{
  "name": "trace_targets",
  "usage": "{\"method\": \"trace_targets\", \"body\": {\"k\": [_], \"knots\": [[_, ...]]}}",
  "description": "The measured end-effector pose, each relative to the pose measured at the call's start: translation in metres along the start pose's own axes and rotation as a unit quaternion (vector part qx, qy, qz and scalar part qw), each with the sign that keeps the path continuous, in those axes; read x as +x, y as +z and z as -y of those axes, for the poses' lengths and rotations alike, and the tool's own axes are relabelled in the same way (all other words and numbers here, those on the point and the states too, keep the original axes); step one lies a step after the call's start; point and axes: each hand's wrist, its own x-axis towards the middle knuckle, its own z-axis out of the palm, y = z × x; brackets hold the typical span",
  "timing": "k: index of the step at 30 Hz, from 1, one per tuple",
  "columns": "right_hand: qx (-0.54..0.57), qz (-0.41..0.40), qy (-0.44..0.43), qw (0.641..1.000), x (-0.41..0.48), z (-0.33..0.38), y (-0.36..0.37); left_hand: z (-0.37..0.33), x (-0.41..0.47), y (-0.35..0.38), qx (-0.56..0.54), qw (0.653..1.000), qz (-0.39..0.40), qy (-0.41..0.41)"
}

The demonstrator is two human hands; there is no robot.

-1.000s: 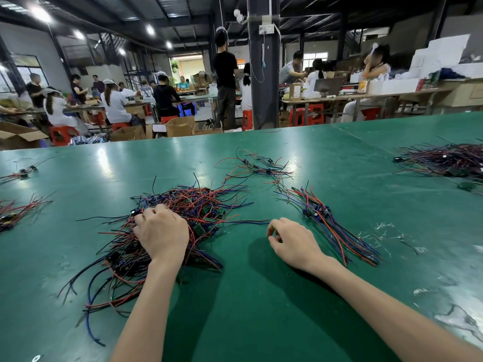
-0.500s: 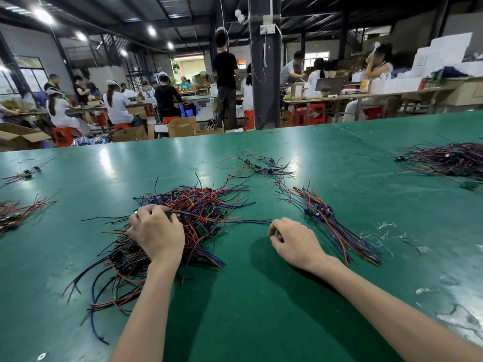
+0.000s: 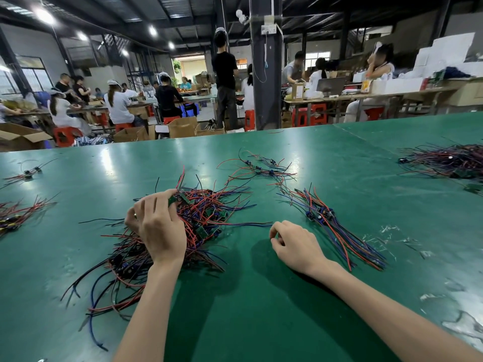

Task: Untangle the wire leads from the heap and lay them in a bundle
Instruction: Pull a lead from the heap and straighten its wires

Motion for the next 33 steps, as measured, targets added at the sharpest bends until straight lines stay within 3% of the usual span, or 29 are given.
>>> {"method": "trace_targets", "body": {"k": [5,9,15,17,19,21,24,26,29,33], "knots": [[0.004,-0.003,-0.003,1.000,0.001,0.001,0.000,-0.004,0.003,0.000,-0.093,0.994,0.043,-0.035],[0.000,-0.004,0.001,1.000,0.001,0.002,-0.001,-0.004,0.003,0.000,-0.075,0.994,0.057,-0.051],[0.003,0.001,-0.001,1.000,0.000,0.003,-0.003,-0.009,0.007,0.000,-0.139,0.984,-0.073,0.079],[0.022,-0.001,-0.001,1.000,0.000,0.004,-0.004,-0.017,0.004,0.001,-0.165,0.974,-0.083,0.133],[0.133,-0.001,0.012,0.991,0.002,0.008,-0.005,-0.030,-0.005,0.003,-0.191,0.965,-0.051,0.171],[0.331,0.025,0.049,0.942,0.004,0.014,-0.009,-0.042,-0.018,0.005,-0.206,0.956,0.009,0.211],[0.556,0.074,0.124,0.819,0.005,0.024,-0.016,-0.060,-0.041,0.006,-0.212,0.934,0.119,0.263],[0.619,0.075,0.150,0.767,0.005,0.027,-0.018,-0.070,-0.051,0.007,-0.218,0.917,0.181,0.280],[0.660,0.067,0.169,0.729,0.006,0.027,-0.021,-0.076,-0.059,0.007,-0.231,0.907,0.235,0.263],[0.700,0.086,0.193,0.683,0.008,0.028,-0.027,-0.074,-0.060,0.002,-0.253,0.909,0.249,0.219]]}}
